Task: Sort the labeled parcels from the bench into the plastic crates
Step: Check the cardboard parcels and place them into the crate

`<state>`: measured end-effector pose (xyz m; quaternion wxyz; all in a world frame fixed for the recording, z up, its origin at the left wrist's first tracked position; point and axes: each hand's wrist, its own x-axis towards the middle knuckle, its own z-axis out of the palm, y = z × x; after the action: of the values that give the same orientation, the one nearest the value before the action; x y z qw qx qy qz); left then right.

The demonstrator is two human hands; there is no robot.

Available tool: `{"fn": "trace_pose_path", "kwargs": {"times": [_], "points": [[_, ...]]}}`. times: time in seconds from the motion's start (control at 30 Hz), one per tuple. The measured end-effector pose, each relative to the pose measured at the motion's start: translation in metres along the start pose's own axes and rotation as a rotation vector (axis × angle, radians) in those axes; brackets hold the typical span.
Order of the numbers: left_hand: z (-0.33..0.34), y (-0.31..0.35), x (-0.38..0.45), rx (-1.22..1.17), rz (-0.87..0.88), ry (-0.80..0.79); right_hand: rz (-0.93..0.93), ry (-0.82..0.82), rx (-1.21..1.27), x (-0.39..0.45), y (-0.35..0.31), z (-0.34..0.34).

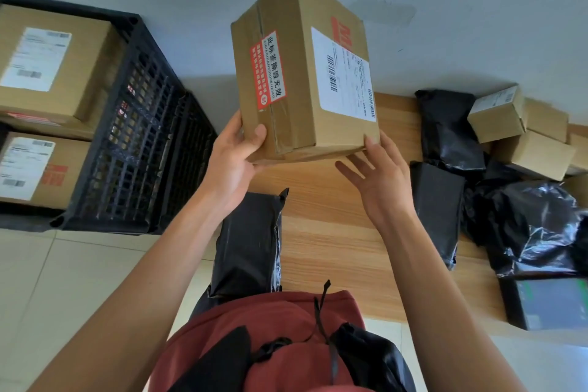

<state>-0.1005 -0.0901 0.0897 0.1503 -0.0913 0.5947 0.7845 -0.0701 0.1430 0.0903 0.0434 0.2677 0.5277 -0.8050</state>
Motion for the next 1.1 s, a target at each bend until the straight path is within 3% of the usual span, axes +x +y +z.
{"fn": "trace_pose_path", "kwargs": {"times": [0.17,0.4,0.6,0.77,0.93,1.1], "points": [[0.005,-0.001,0.0,0.115,0.039,0.126,-0.131,0.083,-0.026,0.002,-0.005,-0.002],[0.031,0.003,-0.015,0.204,0.048,-0.02,-0.256,0.084,-0.206,-0.002,-0.014,0.008],[0.029,-0.011,-0.014,0.203,0.035,0.06,-0.28,0.097,-0.237,-0.004,-0.009,0.014],[0.033,-0.011,-0.014,0.186,0.053,0.104,-0.206,0.154,-0.043,-0.005,-0.004,0.03],[0.038,-0.015,-0.015,0.263,0.116,0.093,0.077,0.104,0.21,-0.018,0.013,0.05],[0.03,-0.01,-0.019,0.364,0.077,-0.038,0.01,0.175,0.185,-0.015,0.01,0.047]]}}
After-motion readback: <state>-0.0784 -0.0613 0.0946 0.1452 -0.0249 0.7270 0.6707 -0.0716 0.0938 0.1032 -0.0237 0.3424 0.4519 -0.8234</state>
